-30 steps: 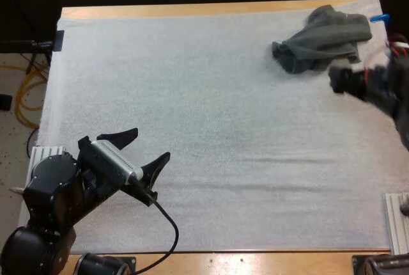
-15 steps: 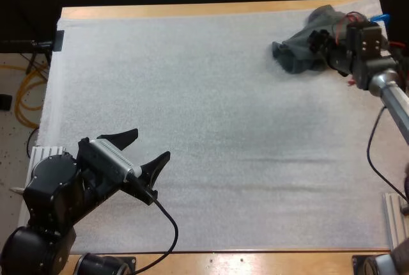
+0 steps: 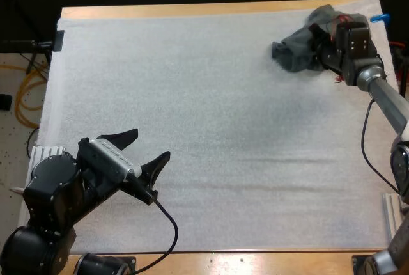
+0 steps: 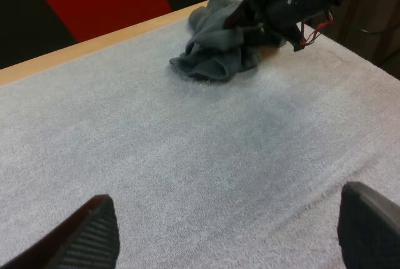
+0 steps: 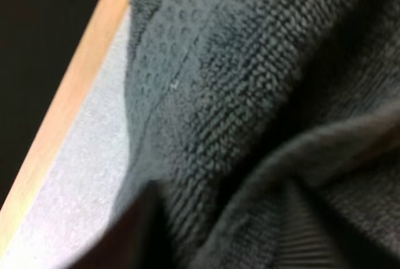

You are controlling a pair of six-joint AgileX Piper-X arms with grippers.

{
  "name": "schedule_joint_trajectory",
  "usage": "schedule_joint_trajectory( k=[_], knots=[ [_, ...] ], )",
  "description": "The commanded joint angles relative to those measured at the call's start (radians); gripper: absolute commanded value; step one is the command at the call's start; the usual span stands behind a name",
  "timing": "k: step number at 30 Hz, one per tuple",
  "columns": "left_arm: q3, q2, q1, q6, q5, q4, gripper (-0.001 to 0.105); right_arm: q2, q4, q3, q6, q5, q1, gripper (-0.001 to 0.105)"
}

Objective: Pick towel from pile fold and stack

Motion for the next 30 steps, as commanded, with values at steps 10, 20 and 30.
schedule_joint_trajectory(
  k=[10, 20, 30],
  knots=[
    [-0.007, 0.001, -0.005, -0.009, 0.001, -0.011, 0.070, -0.188, -0.014, -0.012, -0.345, -0.012, -0.004, 0.001],
    [-0.007, 0.001, -0.005, -0.009, 0.001, -0.011, 0.070, -0.482, 0.140, -0.012, -0.671, -0.012, 0.005, 0.001],
    [-0.007, 0.001, -0.005, -0.009, 0.001, -0.011, 0.070, -0.689, 0.445, 0.003, -0.723, -0.013, 0.076, 0.001]
  ],
)
